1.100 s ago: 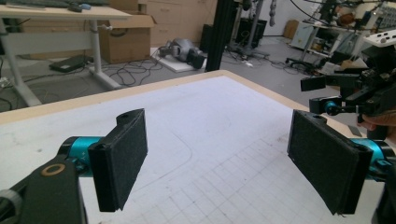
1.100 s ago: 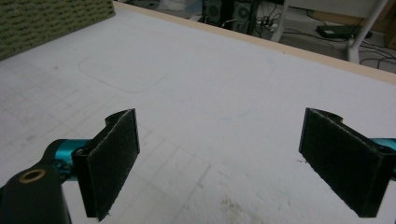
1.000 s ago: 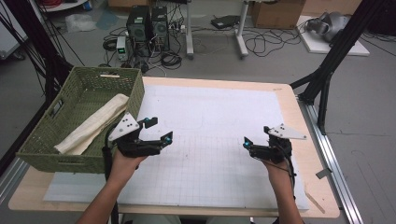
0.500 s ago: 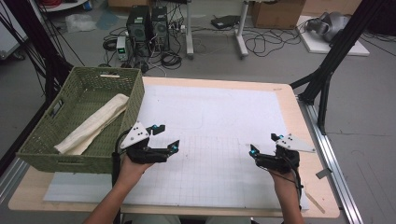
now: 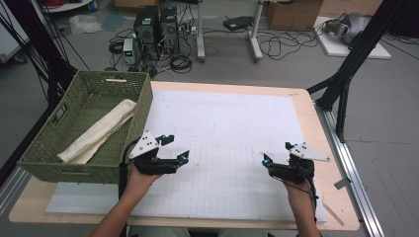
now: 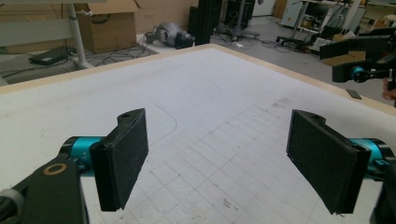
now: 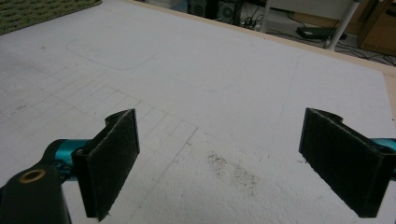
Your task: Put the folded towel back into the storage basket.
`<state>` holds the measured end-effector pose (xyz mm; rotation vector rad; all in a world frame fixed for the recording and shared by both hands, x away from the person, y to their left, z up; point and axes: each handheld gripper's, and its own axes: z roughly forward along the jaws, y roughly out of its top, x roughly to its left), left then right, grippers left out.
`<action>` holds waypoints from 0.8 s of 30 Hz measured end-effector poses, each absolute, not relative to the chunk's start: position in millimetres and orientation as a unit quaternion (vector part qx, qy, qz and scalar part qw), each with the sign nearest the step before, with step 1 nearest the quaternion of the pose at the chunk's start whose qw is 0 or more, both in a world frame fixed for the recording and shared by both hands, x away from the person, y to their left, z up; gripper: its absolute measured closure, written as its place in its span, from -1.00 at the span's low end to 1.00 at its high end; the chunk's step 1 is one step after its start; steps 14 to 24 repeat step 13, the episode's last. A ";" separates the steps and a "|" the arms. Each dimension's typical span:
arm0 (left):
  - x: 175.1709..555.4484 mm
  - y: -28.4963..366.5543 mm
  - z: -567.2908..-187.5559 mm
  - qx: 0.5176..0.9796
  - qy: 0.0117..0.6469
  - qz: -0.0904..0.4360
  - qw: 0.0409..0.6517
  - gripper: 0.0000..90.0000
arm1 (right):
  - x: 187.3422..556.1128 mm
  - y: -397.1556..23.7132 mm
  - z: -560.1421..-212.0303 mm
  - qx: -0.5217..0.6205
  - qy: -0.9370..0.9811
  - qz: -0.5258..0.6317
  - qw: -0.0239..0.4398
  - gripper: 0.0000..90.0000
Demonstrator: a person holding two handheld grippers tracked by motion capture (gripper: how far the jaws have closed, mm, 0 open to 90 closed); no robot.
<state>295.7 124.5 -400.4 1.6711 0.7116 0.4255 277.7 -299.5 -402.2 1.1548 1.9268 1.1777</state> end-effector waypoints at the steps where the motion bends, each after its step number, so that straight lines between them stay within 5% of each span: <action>1: 295.9 124.7 -400.4 0.721 0.307 0.185 0.594 -0.53 | 277.9 -299.6 -402.3 0.434 0.726 0.443 0.298 -0.74; 24: 297.1 122.6 -401.4 0.723 0.307 0.187 0.590 -0.52 | 277.8 -302.9 -402.6 0.436 0.723 0.445 0.299 -0.74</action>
